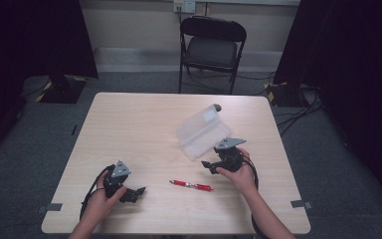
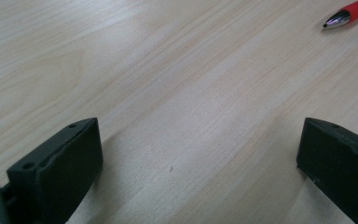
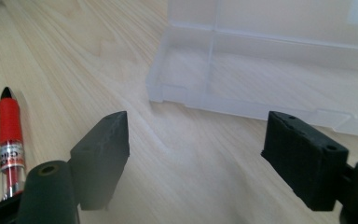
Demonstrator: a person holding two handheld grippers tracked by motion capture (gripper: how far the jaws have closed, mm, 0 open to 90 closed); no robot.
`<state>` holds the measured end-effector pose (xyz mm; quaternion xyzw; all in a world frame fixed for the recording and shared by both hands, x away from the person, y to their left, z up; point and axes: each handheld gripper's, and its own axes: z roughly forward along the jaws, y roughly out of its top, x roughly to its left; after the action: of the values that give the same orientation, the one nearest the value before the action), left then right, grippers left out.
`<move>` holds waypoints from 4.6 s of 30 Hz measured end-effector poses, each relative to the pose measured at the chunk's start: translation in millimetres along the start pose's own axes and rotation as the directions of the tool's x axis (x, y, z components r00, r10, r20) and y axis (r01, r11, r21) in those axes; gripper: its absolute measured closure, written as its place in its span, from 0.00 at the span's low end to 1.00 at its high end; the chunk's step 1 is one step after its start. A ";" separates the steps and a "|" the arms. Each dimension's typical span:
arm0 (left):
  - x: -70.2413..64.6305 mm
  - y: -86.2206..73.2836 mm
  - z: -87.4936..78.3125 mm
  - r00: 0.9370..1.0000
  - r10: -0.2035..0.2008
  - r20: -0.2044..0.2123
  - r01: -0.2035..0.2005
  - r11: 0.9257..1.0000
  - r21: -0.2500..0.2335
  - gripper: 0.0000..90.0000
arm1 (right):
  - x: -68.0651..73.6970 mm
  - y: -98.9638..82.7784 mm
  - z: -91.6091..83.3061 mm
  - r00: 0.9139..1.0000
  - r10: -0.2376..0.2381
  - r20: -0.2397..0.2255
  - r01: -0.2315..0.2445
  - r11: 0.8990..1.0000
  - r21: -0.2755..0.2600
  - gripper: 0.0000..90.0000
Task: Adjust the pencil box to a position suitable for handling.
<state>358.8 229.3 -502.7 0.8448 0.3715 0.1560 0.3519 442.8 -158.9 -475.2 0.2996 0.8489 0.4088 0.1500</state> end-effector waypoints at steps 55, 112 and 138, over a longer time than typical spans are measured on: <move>0.0 0.0 -0.1 1.000 0.000 0.000 0.000 1.000 0.001 0.00 | 29.7 37.3 64.8 0.994 0.114 0.003 -0.114 0.992 0.060 0.92; -0.4 -0.1 0.2 1.000 -0.007 0.000 0.007 1.000 -0.005 0.00 | 56.7 53.3 9.7 0.973 0.075 -0.219 -0.096 0.991 -0.089 0.50; -5.7 0.2 -5.3 1.000 -0.008 0.011 0.009 1.000 -0.014 0.14 | 19.0 -52.6 -65.8 0.989 0.140 -0.038 -0.140 0.990 0.004 0.17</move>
<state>352.2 227.5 -498.8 0.8417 0.3720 0.1523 0.3605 374.9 -212.2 -475.8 0.3506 0.8287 0.4235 0.1048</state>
